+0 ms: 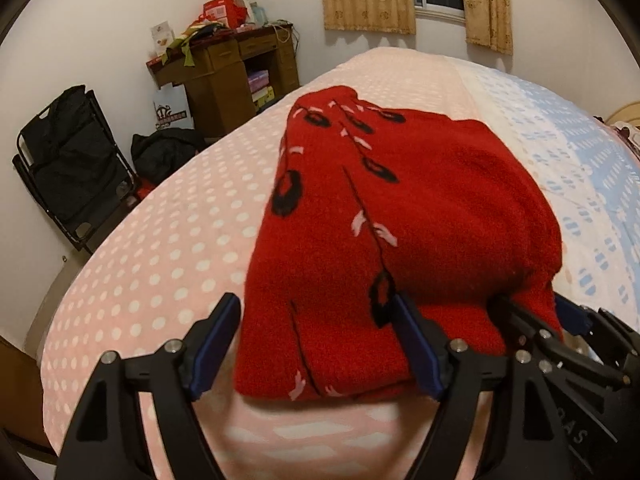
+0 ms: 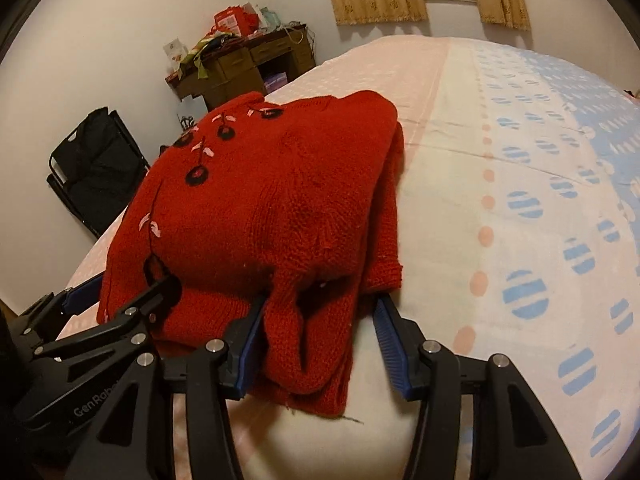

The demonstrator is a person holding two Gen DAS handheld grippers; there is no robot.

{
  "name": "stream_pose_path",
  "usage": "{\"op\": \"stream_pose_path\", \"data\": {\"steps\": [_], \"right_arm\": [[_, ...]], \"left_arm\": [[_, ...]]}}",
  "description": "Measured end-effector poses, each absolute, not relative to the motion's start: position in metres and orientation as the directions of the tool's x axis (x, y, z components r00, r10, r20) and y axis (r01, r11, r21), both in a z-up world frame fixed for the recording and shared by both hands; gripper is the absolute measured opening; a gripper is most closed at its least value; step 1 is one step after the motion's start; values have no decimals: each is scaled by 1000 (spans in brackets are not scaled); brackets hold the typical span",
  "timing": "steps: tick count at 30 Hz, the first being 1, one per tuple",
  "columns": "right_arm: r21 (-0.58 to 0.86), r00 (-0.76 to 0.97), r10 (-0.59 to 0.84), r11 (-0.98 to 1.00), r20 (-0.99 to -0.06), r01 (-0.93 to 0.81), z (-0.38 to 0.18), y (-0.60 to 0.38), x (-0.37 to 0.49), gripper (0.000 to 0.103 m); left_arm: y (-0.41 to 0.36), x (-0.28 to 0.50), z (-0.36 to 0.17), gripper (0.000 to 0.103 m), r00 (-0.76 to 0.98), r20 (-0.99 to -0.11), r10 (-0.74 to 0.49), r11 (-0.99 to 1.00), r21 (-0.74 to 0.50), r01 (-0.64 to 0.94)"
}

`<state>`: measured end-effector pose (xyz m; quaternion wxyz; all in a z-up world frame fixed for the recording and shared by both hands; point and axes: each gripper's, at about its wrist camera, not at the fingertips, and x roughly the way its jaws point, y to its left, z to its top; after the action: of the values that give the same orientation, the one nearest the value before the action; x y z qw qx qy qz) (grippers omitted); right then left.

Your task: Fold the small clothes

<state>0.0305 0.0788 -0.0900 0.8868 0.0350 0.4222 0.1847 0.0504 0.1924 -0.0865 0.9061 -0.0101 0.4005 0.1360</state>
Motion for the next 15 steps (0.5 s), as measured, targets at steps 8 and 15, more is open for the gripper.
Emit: {"op": "stream_pose_path", "data": {"steps": [8,15], "right_arm": [[248,571,373,925,-732,-286,-86,77,21,58],[480,496,484,865,-721,-146,-74,42,-6,63]], "left_arm": [[203,37,-82,96,645,-737,201,963,27,-268],[199,4,-67,96,655,-729,199,970,50,-239]]}}
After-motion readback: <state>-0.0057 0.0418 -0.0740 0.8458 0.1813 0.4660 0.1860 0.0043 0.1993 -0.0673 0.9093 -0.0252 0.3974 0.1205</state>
